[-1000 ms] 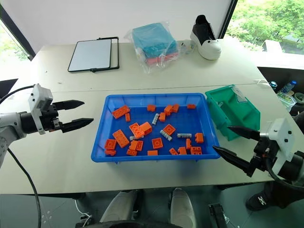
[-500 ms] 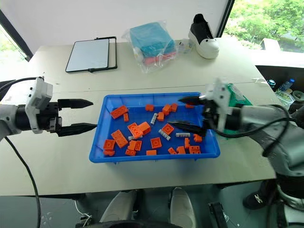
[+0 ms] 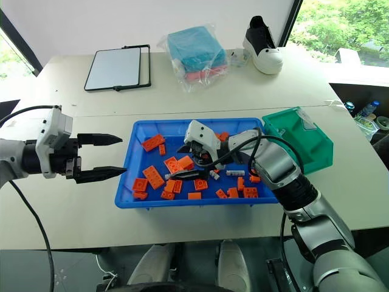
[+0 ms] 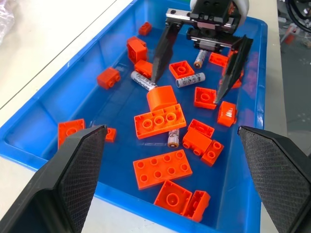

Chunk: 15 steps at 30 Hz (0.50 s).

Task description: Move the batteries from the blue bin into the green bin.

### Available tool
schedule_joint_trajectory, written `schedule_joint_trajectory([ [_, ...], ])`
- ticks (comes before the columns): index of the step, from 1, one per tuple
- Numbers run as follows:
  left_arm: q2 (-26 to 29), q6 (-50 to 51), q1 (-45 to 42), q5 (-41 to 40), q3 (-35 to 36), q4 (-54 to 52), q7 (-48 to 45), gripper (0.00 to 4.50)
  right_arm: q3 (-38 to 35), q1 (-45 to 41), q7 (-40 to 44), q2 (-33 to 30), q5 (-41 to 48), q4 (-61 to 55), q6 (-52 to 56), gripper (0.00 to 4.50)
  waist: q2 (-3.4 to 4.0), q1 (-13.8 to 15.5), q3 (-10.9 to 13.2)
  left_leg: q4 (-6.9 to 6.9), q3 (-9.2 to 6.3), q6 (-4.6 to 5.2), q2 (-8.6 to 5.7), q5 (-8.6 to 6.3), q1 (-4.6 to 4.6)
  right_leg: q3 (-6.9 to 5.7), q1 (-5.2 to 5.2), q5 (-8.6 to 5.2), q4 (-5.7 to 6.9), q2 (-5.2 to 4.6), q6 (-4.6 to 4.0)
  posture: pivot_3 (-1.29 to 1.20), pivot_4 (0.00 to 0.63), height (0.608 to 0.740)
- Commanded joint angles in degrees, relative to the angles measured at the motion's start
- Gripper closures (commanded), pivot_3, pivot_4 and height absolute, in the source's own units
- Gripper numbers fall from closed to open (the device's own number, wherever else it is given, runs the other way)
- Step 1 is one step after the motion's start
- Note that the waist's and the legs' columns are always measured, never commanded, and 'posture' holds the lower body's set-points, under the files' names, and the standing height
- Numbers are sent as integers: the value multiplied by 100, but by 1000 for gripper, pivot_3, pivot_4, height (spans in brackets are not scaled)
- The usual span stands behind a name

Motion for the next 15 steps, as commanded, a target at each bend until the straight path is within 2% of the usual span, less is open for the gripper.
schedule_joint_trajectory([
  [1, 82, 37, 36, -159, 324, -236, 60, 0, 400, -131, 315, 181, -539, 215, -730, 213, 0, -23, 0, 1, 0, -2, 0, 2, 5, 0, 0, 0, 10, 1, -1, 0, 150, 731],
  [6, 119, 110, 94, -252, 443, -328, 105, 0, 605, -206, 246, 477, -1486, 930, -2216, 213, 0, -114, 0, 7, -1, -15, 2, 11, 16, 0, -5, -1, 43, 5, -2, 0, 150, 731],
  [15, 129, 73, 59, -217, 470, -259, 140, 0, 272, -172, -93, 761, -2090, 1387, -3205, 213, 0, -112, 0, 4, -2, -23, 3, 15, 15, 5, -14, 2, 52, 12, 1, 0, 150, 731],
])
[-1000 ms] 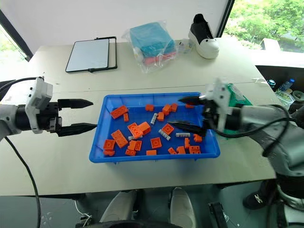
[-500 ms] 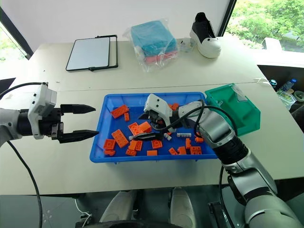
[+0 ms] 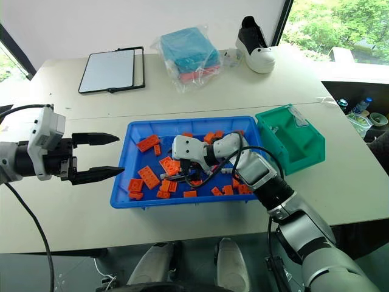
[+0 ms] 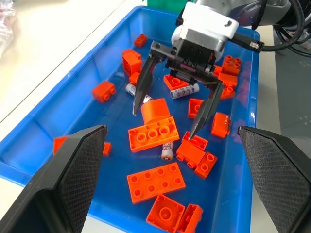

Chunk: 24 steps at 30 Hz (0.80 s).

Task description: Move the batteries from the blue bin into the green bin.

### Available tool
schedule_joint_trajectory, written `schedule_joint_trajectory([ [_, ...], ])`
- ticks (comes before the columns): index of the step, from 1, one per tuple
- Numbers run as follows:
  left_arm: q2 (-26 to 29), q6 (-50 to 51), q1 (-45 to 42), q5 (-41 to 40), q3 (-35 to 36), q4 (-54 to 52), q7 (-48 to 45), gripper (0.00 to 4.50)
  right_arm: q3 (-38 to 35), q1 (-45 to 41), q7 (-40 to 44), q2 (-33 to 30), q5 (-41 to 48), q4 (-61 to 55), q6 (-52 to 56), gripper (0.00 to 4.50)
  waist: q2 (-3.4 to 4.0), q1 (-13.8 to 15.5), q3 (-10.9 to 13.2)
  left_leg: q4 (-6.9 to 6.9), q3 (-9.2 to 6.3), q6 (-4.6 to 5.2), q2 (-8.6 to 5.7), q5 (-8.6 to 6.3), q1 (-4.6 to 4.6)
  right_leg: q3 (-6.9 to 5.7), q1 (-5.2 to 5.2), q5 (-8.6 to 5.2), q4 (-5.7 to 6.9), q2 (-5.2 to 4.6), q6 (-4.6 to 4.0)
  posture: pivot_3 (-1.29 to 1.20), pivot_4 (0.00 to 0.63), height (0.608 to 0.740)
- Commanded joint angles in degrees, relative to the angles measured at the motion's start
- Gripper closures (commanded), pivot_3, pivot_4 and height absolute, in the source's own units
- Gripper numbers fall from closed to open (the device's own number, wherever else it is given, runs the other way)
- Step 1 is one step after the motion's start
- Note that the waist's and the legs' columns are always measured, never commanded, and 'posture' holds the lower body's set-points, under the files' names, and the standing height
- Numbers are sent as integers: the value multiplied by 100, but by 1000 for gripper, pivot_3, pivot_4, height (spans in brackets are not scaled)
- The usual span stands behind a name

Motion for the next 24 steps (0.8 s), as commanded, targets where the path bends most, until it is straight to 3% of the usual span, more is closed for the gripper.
schedule_joint_trajectory([
  [1, 115, -71, -101, -7, 183, -22, 29, 0, -163, -88, -99, 53, -281, 2, -516, 213, 0, 3, 0, 0, 0, -1, 0, 0, 0, 0, 0, 0, 0, 0, 0, 0, 150, 731],
  [12, 128, -124, -536, 95, -83, 252, -35, 0, -245, 262, -45, -60, -653, -169, -1231, 213, 0, -1, 0, 0, 0, -2, 0, 1, 0, 1, 0, 1, 1, 5, 0, 0, 150, 731],
  [19, 128, -39, -648, 50, -240, 164, -113, 0, -210, 243, -429, 46, -1145, 178, -1565, 213, 0, -9, 0, 0, 0, -3, 1, 2, 1, 3, -1, 1, 3, 7, 0, 0, 150, 731],
  [22, 163, -3, -573, 29, -242, 91, -190, 0, -215, 296, -494, 122, -1192, 194, -1605, 1040, 0, -9, 0, 0, 0, -3, 2, 2, 0, 3, -1, 1, 3, 8, 0, 0, 150, 731],
  [24, 174, -5, -521, 36, -233, 65, -233, 0, -215, 354, -505, 155, -1196, 137, -1612, 2083, 0, -8, 0, 0, 0, -3, 2, 2, 0, 4, -1, 1, 3, 8, -1, 0, 150, 731],
])
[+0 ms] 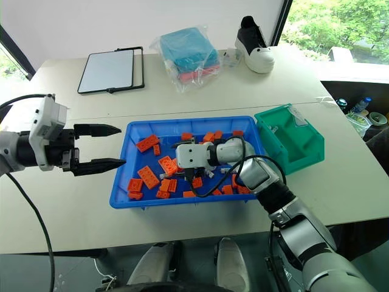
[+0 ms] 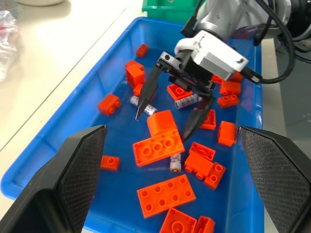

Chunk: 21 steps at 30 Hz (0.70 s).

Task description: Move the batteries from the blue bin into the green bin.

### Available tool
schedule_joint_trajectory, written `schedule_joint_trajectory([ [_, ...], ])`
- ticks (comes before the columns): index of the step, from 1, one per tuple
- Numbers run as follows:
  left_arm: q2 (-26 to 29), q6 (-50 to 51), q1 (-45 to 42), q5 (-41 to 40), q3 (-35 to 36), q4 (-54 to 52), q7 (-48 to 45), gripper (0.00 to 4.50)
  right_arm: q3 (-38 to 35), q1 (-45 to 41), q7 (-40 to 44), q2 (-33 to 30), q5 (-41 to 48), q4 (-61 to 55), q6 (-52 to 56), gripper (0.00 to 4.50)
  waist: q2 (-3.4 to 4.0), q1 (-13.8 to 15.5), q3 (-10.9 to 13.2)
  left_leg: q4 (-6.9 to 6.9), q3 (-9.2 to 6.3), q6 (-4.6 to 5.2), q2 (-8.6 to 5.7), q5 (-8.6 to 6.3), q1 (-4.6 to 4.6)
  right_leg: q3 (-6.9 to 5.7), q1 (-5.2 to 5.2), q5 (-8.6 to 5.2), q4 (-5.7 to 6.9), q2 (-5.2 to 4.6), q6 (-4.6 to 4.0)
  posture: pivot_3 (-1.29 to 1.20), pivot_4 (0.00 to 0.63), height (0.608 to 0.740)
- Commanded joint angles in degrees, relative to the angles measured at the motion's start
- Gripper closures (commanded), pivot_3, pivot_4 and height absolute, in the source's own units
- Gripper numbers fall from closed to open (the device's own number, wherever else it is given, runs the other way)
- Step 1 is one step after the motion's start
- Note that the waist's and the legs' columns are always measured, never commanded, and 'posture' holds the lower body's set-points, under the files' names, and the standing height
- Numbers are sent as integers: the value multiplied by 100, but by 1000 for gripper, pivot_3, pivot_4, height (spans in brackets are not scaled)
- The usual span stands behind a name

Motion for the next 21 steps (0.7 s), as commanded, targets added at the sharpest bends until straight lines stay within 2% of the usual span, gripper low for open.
schedule_joint_trajectory([
  [1, 128, -18, 65, -51, 65, -146, -91, 0, -117, 69, -63, 106, 1, -195, -113, 2584, 0, 1, 0, 0, 0, 0, 0, 0, 0, 0, 0, 0, 0, 0, 0, 0, 150, 731],
  [2, 130, -26, 78, -46, 66, -148, -100, 0, -121, 89, -59, 118, 3, -221, -111, 3039, 0, 1, 0, 0, 0, 0, 0, 0, 0, 0, 0, 0, 0, 0, 0, 0, 150, 731],
  [3, 125, -40, 89, -34, 65, -144, -102, 0, -136, 121, -44, 137, 35, -280, -89, 3699, 0, 1, 0, 0, 0, 0, 0, 0, 0, 0, 0, 0, 0, 0, 0, 0, 150, 731],
  [4, 120, -46, 95, -25, 66, -138, -102, 0, -159, 143, -31, 160, 75, -331, -53, 4120, 0, 2, 0, 0, 0, 0, 0, 0, 0, 0, 1, 0, 0, 0, 0, 0, 150, 731],
  [15, -24, -230, 52, 96, -18, -40, -17, 0, -347, -245, -302, 526, -24, 125, 399, 4120, -1, 2, -1, 0, -1, -2, 0, 1, 2, 1, 0, 1, 2, 2, -1, 0, 150, 731],
  [16, -35, -244, 44, 99, -26, -34, -8, 0, -363, -272, -236, 513, 19, 125, 496, 3727, -1, 7, 0, 0, -1, -2, 0, 1, 2, 1, 1, 1, 2, 2, -1, 0, 150, 731],
  [17, -49, -258, 30, 106, -34, -27, 7, 0, -384, -285, -166, 485, 66, 80, 579, 3593, -1, 11, 0, 0, -1, -2, 0, 1, 2, 1, 1, 1, 2, 2, -1, 0, 150, 731],
  [18, -59, -266, 20, 109, -40, -21, 18, 0, -409, -290, -140, 468, 94, 28, 636, 3280, -1, 10, 0, 1, -1, -2, 0, 2, 1, 1, 1, 1, 3, 2, -2, 0, 150, 731],
  [21, -82, -278, -1, 100, -53, -10, 49, 0, -558, -290, -147, 466, 197, -190, 898, 1770, -1, 3, 0, 1, -1, -2, 0, 2, 1, 1, 1, 2, 3, 2, -2, 0, 150, 731],
])
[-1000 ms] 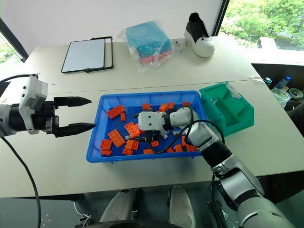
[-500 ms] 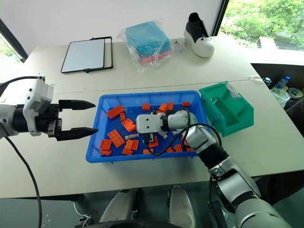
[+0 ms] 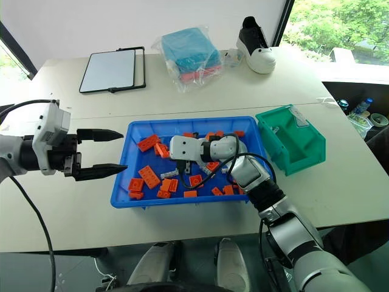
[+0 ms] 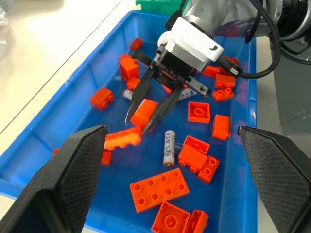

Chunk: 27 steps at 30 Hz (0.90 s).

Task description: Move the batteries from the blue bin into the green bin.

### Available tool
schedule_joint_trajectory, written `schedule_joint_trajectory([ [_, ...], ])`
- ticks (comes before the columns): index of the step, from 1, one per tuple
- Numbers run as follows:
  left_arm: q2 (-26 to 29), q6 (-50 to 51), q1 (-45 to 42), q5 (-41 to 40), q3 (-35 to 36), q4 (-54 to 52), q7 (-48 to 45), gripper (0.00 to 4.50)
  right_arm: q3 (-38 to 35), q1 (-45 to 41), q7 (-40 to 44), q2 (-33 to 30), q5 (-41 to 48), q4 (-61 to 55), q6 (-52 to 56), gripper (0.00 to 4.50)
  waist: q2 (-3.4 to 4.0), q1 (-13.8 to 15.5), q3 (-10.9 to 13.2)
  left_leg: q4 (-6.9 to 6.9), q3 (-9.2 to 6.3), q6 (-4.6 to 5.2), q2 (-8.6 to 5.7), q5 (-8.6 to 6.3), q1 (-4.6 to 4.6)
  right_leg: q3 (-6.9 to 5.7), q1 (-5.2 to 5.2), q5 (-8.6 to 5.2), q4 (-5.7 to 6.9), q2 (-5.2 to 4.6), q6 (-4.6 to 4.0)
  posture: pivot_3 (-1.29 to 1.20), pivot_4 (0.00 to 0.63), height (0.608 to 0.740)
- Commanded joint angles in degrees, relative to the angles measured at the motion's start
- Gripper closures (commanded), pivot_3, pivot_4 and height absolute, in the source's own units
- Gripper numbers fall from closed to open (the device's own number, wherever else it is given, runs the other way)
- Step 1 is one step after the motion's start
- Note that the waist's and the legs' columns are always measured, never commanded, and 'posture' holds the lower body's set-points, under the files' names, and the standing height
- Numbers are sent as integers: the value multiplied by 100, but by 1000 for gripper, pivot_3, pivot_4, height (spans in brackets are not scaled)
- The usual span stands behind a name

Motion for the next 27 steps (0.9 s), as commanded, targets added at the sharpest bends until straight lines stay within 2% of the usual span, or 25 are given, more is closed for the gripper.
schedule_joint_trajectory([
  [1, -5, -113, -117, -2, 63, -32, 33, 0, -369, -153, 116, -28, 329, -506, 427, 1770, 0, -2, 0, 0, 0, 0, 0, 0, 0, 0, 0, 0, 0, 0, 0, 0, 150, 731],
  [5, -7, -109, -130, -17, 56, -28, 43, 0, -634, -146, 656, -256, 921, -1144, 1168, 1770, 0, 0, 0, 0, -1, 0, 0, 0, 0, 0, -1, 0, 3, 0, 0, 0, 150, 731],
  [9, -4, -73, -186, -41, 13, -28, 42, 0, -509, -149, 1117, -531, 1065, -1379, 1406, 1770, 0, 0, 0, 1, -1, 1, 0, 0, 0, 0, 0, 0, 3, 0, 0, 0, 150, 731],
  [18, 110, 20, -64, -158, 36, -201, -112, 0, 25, -155, 1218, -402, 688, -730, 924, 1770, 0, -13, 0, 1, 1, 1, 2, 0, 2, 0, -1, 0, 5, 1, 0, 0, 150, 731],
  [26, 296, 27, 349, -265, 237, -446, -300, 0, 175, -119, 1251, -206, 503, -271, 549, 1770, 0, -11, 0, 2, 0, 0, 2, 0, 2, 1, -1, 0, 6, 1, 0, 0, 150, 731],
  [27, 292, 24, 360, -267, 246, -450, -286, 0, 195, -102, 1251, -191, 467, -192, 486, 2151, 0, -9, 0, 3, 0, 0, 2, 0, 2, 1, 0, 0, 6, 1, 0, 0, 150, 731],
])
